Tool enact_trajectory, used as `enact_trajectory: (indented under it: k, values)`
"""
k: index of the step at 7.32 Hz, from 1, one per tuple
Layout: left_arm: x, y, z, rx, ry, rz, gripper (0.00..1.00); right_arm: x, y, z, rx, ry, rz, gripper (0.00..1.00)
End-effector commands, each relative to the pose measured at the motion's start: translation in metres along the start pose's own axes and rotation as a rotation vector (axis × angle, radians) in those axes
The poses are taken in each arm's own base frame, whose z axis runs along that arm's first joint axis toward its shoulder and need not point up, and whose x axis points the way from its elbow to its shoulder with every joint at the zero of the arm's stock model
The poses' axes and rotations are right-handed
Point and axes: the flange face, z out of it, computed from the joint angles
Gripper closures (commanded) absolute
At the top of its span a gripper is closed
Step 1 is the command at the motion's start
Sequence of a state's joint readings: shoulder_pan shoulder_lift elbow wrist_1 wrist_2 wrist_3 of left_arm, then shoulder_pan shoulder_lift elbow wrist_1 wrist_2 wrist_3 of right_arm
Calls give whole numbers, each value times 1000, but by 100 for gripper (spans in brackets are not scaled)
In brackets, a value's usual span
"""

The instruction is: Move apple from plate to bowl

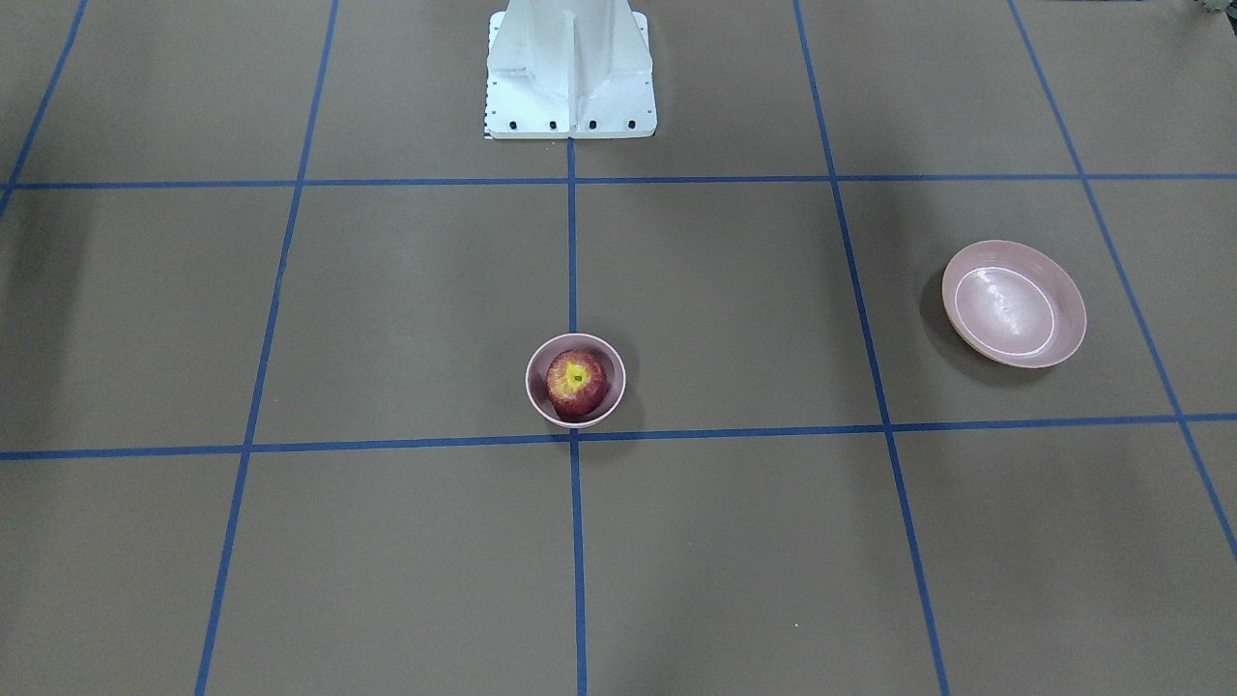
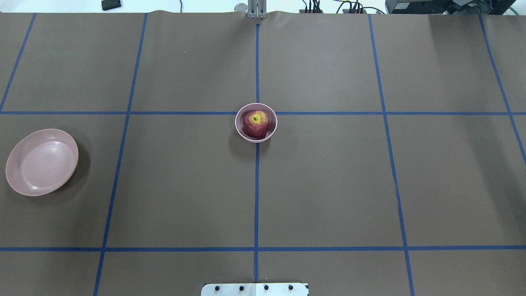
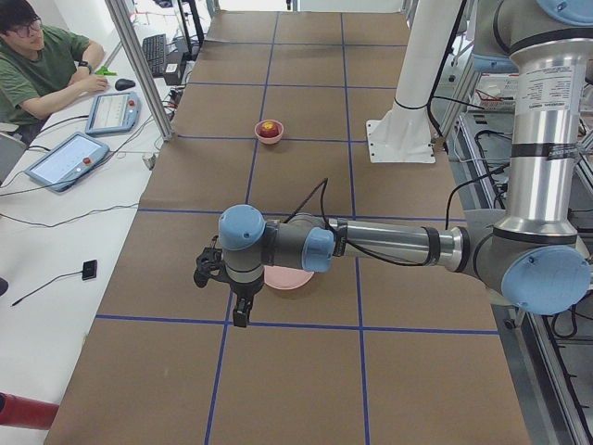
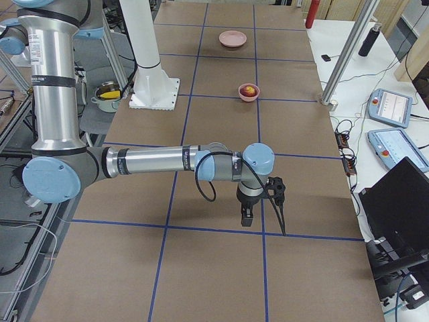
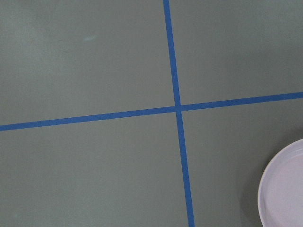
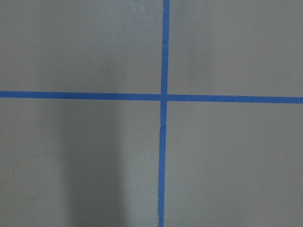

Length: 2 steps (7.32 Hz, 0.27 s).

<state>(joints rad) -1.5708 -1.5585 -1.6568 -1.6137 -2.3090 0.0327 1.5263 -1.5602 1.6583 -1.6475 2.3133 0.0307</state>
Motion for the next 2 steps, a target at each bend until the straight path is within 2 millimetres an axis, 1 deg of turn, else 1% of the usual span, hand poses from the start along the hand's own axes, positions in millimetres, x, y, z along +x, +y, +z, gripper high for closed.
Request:
enact_trajectory:
  k: [1, 2]
  values:
    - [0, 0, 0, 1, -2, 2, 1, 0, 0, 0, 0, -1, 0, 0]
    - [-2, -1, 3, -3, 0, -2, 1, 0, 0, 0, 0, -2, -2, 0]
